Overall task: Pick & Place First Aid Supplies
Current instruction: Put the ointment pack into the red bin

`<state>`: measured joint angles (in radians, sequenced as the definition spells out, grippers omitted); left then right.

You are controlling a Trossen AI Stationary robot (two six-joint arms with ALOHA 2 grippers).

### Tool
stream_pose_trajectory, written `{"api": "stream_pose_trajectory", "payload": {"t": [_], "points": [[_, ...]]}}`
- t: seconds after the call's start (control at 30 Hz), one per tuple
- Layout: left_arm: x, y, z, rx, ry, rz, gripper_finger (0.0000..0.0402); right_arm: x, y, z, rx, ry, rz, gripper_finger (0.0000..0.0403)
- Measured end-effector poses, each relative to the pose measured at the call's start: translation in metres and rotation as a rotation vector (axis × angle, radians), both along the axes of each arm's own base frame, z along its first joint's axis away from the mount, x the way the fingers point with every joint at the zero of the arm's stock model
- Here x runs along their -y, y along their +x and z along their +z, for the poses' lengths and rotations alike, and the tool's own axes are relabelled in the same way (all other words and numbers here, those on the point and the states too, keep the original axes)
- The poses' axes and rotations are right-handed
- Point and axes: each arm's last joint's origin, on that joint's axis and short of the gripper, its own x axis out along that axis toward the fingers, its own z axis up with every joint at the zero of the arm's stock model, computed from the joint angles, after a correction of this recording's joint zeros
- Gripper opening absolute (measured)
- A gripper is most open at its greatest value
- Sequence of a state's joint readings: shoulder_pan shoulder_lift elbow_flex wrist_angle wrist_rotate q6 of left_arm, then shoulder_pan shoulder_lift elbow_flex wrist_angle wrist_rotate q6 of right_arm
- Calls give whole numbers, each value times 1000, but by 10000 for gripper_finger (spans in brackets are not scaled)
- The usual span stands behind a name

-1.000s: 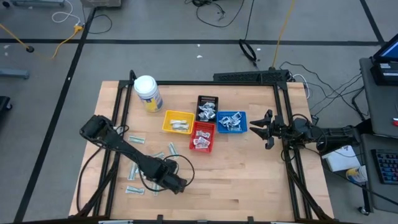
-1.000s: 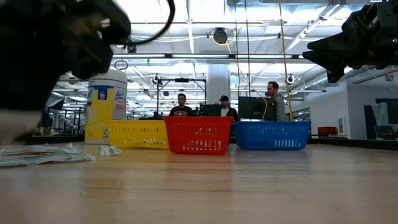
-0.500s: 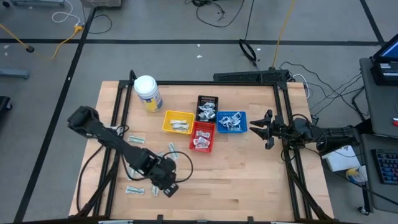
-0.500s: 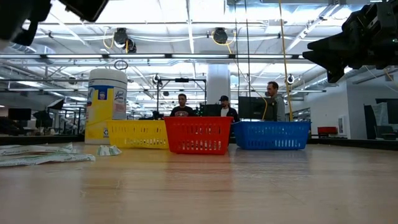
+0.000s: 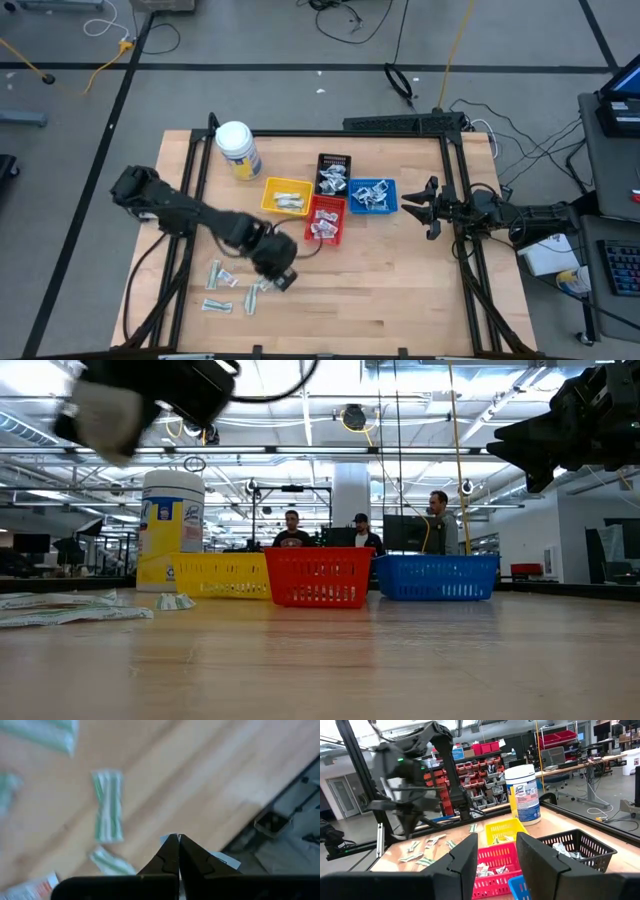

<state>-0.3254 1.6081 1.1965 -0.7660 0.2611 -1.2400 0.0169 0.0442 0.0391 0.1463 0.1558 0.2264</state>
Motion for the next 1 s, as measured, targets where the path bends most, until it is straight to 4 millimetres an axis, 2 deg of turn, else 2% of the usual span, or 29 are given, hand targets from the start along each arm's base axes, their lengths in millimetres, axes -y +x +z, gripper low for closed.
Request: {"api": "stream_pose_trajectory", "payload": {"t": [0.23,0.5,0.57,0.73,1.0], "points": [[-58,11,-1,15,44,16,0,0,0,0,0,0,0,130],[-118,7,-4,3,97,0,0,0,0,0,0,0,0,130],[-127,10,-3,14,114,-28,0,0,0,0,0,0,0,130],[-144,30,2,-22,163,-85,0,0,0,0,0,0,0,130],[-162,78,15,3,192,-165,0,0,0,0,0,0,0,130]]}}
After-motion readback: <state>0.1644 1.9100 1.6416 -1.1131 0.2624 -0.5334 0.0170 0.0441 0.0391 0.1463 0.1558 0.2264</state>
